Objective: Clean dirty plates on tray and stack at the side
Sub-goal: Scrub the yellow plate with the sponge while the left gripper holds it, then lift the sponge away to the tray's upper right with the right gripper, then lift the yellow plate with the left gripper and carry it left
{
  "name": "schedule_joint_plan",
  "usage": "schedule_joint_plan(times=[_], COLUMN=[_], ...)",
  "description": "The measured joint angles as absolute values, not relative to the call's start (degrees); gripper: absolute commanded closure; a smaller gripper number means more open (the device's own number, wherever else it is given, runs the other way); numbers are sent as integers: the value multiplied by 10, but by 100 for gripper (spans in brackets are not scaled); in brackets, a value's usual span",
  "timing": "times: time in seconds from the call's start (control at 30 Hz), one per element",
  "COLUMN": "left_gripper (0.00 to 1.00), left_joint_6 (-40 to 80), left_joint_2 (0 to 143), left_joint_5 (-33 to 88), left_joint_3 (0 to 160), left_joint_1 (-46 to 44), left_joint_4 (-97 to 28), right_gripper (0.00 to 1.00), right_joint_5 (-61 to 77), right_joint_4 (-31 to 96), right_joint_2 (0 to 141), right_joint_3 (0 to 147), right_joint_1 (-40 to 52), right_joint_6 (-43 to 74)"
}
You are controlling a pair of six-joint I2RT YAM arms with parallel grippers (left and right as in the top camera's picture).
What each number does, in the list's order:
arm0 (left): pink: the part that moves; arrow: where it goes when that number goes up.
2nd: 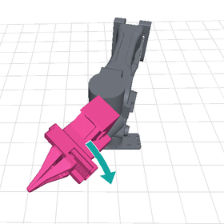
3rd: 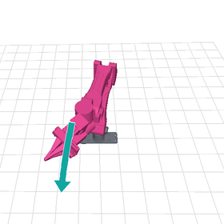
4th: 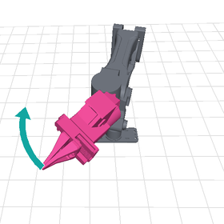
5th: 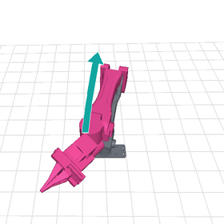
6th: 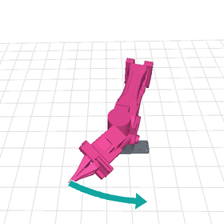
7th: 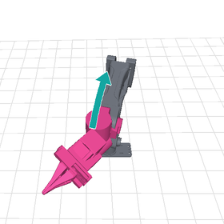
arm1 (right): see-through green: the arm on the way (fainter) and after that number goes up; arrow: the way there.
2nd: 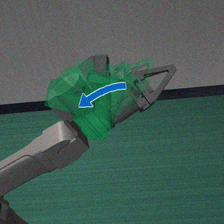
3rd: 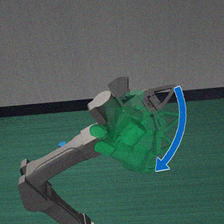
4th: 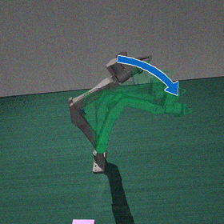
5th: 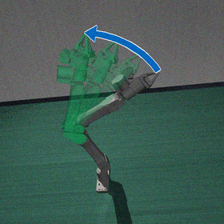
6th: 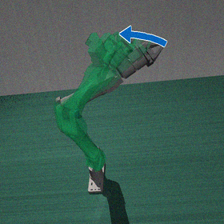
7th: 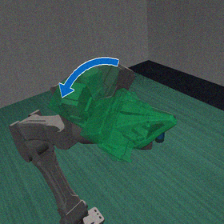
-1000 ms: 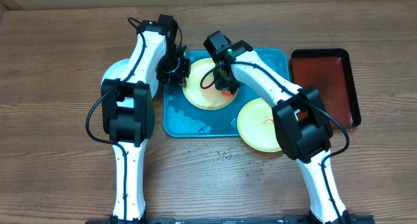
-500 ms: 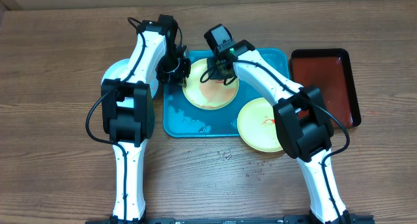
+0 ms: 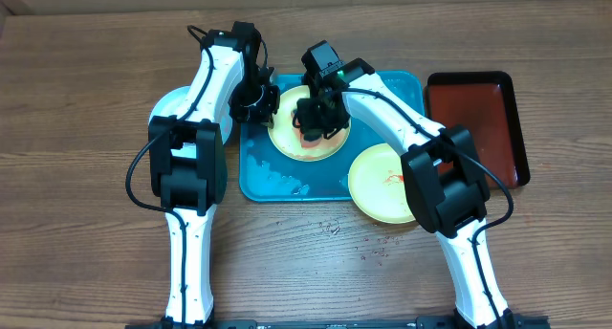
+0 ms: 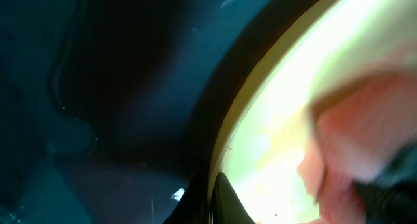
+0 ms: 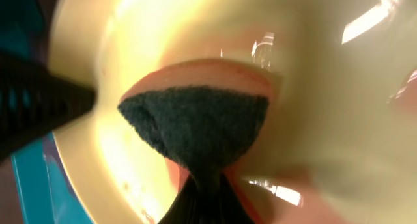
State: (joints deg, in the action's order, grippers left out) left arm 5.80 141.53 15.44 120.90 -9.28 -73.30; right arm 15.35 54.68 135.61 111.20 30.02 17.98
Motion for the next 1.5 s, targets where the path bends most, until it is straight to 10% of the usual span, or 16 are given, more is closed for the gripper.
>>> schedule_joint_plan(times=[0.3, 0.7, 1.5], left_gripper=[74, 96, 96], left_joint_6=[60, 77, 77], left_joint_2=[1416, 1416, 1359], left_joint_5=[156, 156, 32], left_joint_3=[1209, 1209, 1261], left_joint_1=[-94, -118, -110], left_joint_4=[-740, -725, -773], right_gripper=[96, 96, 96], right_joint_5=[234, 222, 220], right_joint_4=[641, 748, 824], right_joint_2=[1366, 1374, 1374], right_joint_3=[1158, 1368, 1391], right_joint_1=[279, 194, 128], right_joint_6=[169, 165, 152])
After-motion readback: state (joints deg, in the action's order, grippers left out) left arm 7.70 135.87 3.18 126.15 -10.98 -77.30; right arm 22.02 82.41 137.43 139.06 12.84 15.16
